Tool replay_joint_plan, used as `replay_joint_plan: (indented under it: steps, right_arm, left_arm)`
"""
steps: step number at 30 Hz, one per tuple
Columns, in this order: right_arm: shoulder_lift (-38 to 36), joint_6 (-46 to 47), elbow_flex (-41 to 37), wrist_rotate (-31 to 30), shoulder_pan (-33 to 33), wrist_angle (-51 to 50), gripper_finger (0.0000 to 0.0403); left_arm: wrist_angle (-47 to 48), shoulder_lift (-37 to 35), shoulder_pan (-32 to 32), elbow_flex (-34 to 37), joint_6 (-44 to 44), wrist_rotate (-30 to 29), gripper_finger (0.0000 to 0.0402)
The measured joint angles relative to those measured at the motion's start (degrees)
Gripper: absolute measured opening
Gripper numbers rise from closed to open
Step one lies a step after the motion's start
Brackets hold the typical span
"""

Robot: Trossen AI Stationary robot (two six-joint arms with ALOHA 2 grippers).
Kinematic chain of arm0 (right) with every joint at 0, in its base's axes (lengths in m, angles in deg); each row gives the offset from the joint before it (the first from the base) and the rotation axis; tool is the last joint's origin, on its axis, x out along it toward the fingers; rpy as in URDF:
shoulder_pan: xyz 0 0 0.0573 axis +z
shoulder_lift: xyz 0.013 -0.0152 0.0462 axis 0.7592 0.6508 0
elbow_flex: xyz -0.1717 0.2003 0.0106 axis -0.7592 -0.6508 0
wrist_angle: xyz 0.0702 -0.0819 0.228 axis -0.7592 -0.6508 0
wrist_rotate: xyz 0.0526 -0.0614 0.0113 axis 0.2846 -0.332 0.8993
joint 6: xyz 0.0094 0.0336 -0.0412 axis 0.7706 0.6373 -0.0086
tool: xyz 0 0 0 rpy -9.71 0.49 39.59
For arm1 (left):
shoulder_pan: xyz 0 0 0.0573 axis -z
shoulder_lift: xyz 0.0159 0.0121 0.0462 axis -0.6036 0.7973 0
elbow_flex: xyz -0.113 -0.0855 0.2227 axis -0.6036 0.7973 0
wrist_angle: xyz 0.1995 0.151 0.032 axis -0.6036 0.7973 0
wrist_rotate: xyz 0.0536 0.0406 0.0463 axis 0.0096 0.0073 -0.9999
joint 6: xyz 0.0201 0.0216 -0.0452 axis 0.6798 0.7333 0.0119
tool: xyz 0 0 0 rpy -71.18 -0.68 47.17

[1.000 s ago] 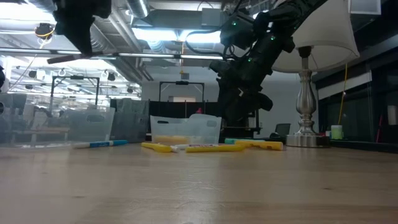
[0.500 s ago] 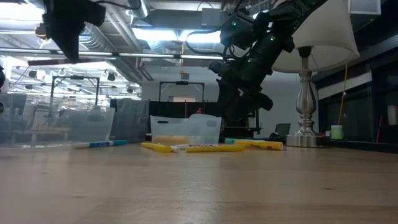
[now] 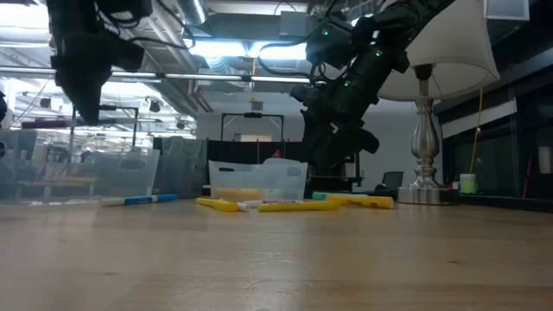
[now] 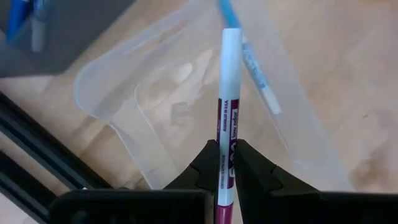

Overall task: Pick & Place Markers
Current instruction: Put the dark pink marker into the black bin

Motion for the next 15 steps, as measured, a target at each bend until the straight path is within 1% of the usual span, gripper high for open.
replay_joint_plan:
  steps: [9, 15]
  right_arm:
    - [0.0, 0.0, 0.0, 0.0, 0.0, 0.0, 0.0224]
    - [0.0, 0.0, 0.0, 0.0, 0.0, 0.1, 0.0224]
  left_arm:
    - [-5.2, 0.0, 0.0, 5.8, -2.9, 1.5, 0.0023]
    - [-6.5, -0.2, 0.0, 6.9, -3.6, 2.1, 0.0024]
